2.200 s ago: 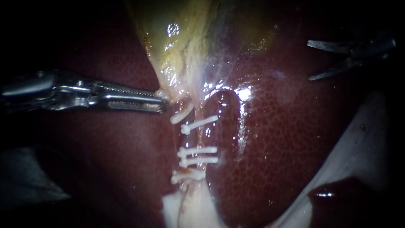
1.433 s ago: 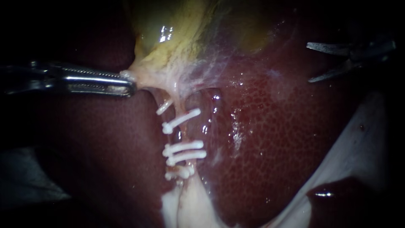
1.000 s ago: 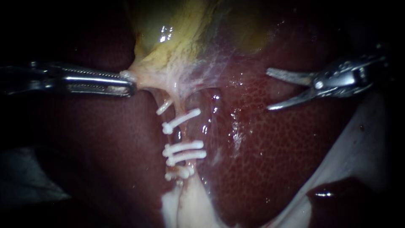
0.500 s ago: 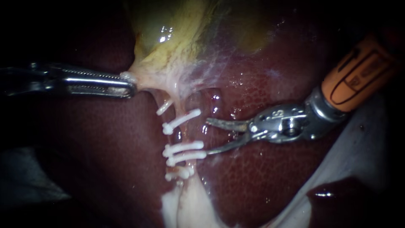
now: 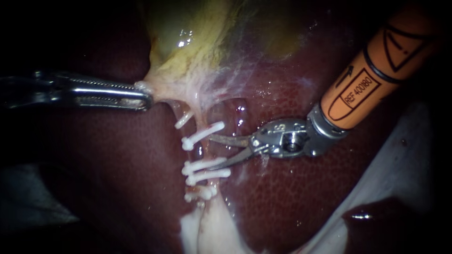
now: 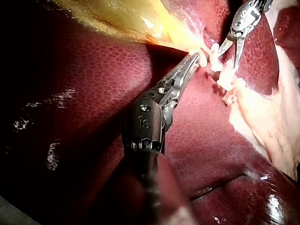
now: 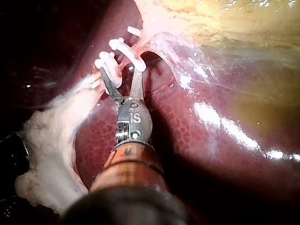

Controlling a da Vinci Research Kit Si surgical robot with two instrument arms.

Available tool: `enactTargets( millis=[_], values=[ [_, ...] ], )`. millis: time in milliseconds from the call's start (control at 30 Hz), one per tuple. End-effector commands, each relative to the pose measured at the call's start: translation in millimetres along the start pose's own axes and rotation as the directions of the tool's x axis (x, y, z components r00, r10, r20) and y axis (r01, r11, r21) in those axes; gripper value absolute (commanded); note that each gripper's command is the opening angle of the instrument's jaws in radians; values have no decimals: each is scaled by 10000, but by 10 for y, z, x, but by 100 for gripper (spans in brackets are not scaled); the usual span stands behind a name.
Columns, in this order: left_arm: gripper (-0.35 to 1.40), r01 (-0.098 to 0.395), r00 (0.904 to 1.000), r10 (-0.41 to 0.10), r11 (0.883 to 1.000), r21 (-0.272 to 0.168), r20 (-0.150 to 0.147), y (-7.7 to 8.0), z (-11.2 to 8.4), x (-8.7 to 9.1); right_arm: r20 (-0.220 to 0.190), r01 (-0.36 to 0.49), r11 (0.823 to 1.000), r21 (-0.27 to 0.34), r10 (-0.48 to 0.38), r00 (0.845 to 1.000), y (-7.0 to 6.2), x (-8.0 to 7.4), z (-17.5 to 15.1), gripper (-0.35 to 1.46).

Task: Go to the cutting position right tube

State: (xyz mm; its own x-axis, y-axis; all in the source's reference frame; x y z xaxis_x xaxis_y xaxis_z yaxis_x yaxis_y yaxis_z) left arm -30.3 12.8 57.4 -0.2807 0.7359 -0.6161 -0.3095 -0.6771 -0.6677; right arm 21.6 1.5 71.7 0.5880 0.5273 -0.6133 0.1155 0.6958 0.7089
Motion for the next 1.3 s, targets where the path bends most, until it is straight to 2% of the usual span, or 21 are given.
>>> enactTargets(
  millis=[33, 133, 400, 600, 867, 1300],
  values=[
    [-35, 1, 10000, -1, 10000, 3, -1, 0, 0, 0, -85, 33, 10000, 71, -33, 10000, 1, 0, 0, 142],
    [-35, 0, 10000, 0, 10000, 5, -1, 0, 0, -1, -240, 206, 9994, 291, -199, 9995, 3, 2, 3, 142],
    [-35, 0, 10000, 0, 10000, 6, -1, 0, 0, 0, -921, 683, 9876, 1412, -555, 9942, 7, 11, 14, 140],
    [-35, -3, 10000, 3, 10000, 13, -3, 0, 2, -1, -1238, 860, 9748, 2060, -612, 9904, 9, 17, 22, 130],
    [-35, -5, 10000, 5, 10000, 56, -11, 1, 3, -1, -1946, 800, 9700, 2294, -349, 9803, 10, 29, 38, 130],
    [-35, -4, 10000, 4, 10000, 64, -13, 1, 4, -1, -2182, -65, 9694, 2455, 618, 9739, 13, 48, 59, 128]
  ],
)
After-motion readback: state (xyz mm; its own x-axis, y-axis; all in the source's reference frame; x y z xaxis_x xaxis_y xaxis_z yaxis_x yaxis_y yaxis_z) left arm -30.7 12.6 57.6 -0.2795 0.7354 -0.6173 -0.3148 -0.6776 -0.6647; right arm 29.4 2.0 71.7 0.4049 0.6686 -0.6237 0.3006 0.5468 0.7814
